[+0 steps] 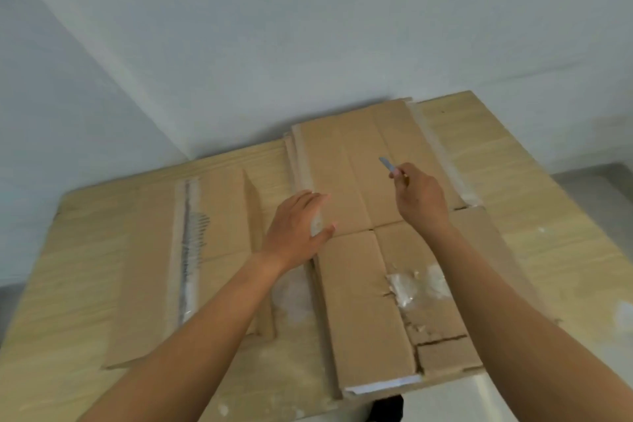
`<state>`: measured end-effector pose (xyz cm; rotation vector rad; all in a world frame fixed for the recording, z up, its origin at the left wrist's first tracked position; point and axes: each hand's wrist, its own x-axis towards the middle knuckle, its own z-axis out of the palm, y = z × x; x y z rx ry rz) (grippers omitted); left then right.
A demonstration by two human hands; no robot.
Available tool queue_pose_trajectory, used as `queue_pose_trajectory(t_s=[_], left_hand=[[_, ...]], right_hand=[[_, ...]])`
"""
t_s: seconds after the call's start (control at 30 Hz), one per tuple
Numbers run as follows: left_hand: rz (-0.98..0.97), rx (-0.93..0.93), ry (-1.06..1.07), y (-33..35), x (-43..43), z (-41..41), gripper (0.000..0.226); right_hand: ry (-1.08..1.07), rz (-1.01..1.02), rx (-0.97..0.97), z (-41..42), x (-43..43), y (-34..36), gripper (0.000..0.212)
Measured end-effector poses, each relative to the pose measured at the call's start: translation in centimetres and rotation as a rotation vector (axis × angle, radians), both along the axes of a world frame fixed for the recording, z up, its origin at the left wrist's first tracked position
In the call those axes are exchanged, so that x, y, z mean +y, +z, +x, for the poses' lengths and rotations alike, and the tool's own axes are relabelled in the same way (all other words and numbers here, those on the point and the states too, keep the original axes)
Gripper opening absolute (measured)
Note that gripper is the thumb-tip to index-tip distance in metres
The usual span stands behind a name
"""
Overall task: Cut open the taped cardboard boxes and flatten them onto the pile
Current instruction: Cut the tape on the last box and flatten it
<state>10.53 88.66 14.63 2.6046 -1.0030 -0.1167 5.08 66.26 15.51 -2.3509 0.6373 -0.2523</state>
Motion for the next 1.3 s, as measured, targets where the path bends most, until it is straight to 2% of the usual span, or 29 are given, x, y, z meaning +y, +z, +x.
queue_pose_trajectory(t_s=[0.13, 0.33, 0.6, 1.0, 1.13, 1.3], left_hand=[[0.028, -0.039, 0.087, 1.1, 6.8, 1.6, 0.070], [-0.002, -0.043, 0.196, 0.6, 18.8, 4.5, 0.075], [0.080, 0.018, 0.111, -3.0, 30.0, 7.4, 0.087], [0.027, 0.046, 0.061, -4.6, 31.2, 8.0, 0.078], [0.014, 0.056, 0.067, -4.5, 31.1, 7.8, 0.077], [-0.006, 0.061, 0.060, -4.6, 31.1, 7.9, 0.076]], right_hand=[[0.166, 0.007, 0.060, 2.8, 7.9, 0.5, 0.027], [0.298, -0.067, 0.117, 6.1, 20.2, 1.9, 0.027], [0.289, -0.150, 0.181, 12.2, 33.3, 1.4, 0.030], [0.126, -0.441, 0.386, 17.1, 37.7, 0.9, 0.026], [0.141, -0.460, 0.392, 17.9, 38.2, 0.8, 0.030], [0.118, -0.393, 0.438, 19.2, 38.3, 1.5, 0.031]])
